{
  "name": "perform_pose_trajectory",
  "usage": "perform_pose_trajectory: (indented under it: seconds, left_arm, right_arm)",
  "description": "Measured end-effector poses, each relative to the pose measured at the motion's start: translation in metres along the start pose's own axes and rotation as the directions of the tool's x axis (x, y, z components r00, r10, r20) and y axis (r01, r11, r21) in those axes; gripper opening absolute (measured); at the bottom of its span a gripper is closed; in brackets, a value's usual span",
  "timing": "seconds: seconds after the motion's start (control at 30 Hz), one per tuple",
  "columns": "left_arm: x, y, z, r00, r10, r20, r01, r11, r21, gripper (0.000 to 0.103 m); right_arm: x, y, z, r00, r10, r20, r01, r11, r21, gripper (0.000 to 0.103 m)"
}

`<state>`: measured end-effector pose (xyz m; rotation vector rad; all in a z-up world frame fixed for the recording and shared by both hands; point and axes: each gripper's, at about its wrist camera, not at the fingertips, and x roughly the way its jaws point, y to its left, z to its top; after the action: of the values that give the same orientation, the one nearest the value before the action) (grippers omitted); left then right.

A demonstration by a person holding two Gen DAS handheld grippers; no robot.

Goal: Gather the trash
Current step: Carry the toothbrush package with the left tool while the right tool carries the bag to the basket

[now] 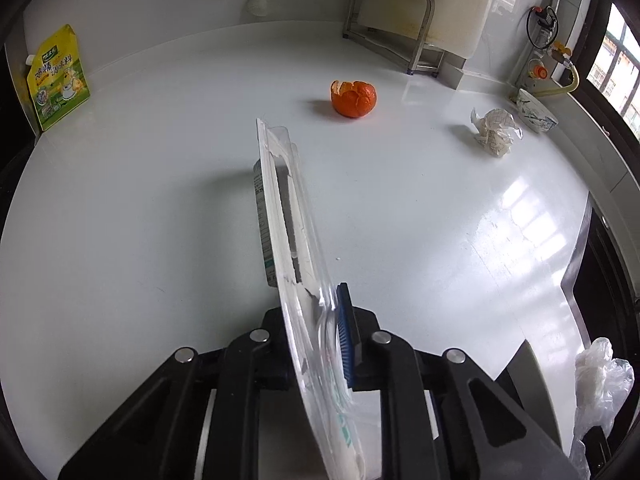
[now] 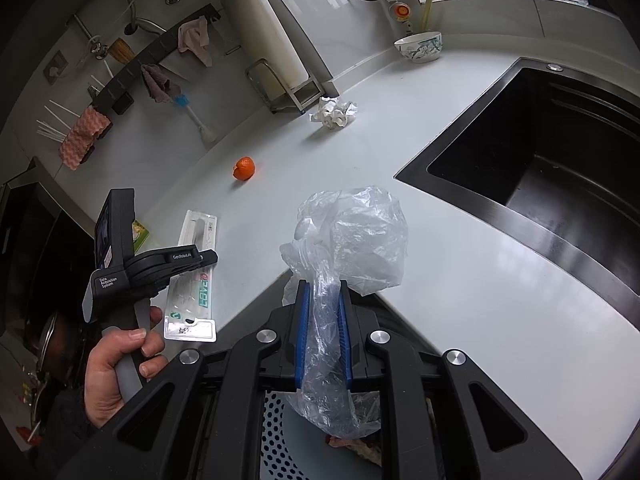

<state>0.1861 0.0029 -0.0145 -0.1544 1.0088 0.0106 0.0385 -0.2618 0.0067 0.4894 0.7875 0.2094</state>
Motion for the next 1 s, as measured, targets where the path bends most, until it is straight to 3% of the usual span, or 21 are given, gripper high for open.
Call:
perform_pose_trajectory:
  seconds: [0.57, 0.73, 1.0]
  left_arm:
    - [-0.075, -0.007, -0.047, 0.991, -0.109, 0.078, 0.093, 0.978, 0.184, 0.015]
    - [-0.098, -0.022, -0.073, 0.985, -0.127, 0.114, 0.094, 0.962, 0.257, 0.015]
    - [-0.119, -0.047, -0.121, 0.976, -0.196, 0.097, 0.149, 0.922, 0.358, 0.015]
  right_arm:
    - [-0.007, 0.010, -0.015, 1.000, -0.002, -0.010, 0.002, 1.000, -0.030, 0.013]
    - [-0.018, 0.012, -0.027, 1.000, -0.012, -0.011, 0.012, 0.999, -0.042, 0.013]
    - [-0.042, 0.011, -0.054, 0.999, -0.041, -0.010, 0.041, 0.998, -0.052, 0.013]
